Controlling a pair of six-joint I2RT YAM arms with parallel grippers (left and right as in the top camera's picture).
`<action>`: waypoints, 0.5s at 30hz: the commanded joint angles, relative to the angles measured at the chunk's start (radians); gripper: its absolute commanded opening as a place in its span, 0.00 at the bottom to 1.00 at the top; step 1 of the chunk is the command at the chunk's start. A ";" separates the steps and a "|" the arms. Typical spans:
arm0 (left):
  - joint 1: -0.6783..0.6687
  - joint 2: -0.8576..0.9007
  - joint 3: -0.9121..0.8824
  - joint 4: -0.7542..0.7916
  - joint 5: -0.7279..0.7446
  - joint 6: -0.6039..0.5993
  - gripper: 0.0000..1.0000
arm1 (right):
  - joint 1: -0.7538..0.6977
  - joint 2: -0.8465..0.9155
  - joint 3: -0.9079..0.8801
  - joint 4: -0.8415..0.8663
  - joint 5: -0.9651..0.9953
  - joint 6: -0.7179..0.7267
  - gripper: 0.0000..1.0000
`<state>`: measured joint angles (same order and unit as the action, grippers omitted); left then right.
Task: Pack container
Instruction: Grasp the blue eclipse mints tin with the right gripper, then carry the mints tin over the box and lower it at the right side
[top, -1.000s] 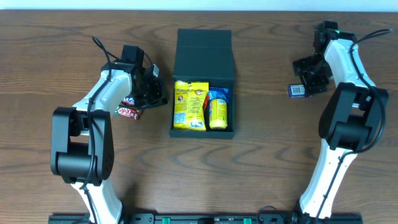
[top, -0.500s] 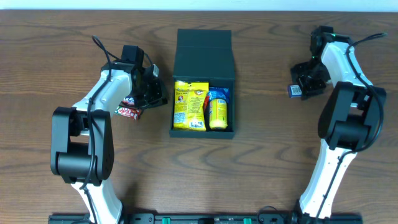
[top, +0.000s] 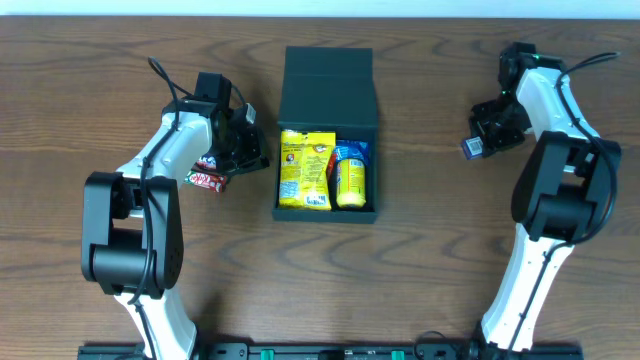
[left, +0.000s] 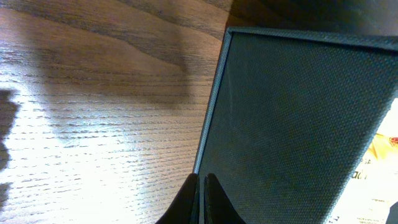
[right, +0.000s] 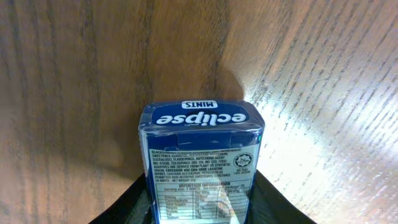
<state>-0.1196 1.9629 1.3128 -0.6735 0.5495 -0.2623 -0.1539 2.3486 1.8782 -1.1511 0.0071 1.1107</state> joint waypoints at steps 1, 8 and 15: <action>0.002 0.004 -0.004 -0.002 -0.010 -0.001 0.06 | 0.008 0.010 -0.003 -0.016 -0.024 -0.076 0.28; 0.002 0.004 -0.004 -0.002 -0.010 0.000 0.06 | 0.040 0.010 0.144 -0.085 -0.053 -0.271 0.11; 0.002 0.004 -0.004 -0.008 -0.010 0.000 0.06 | 0.179 0.010 0.410 -0.164 -0.225 -0.734 0.01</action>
<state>-0.1196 1.9629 1.3128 -0.6758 0.5480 -0.2623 -0.0433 2.3608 2.2135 -1.2869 -0.1455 0.5980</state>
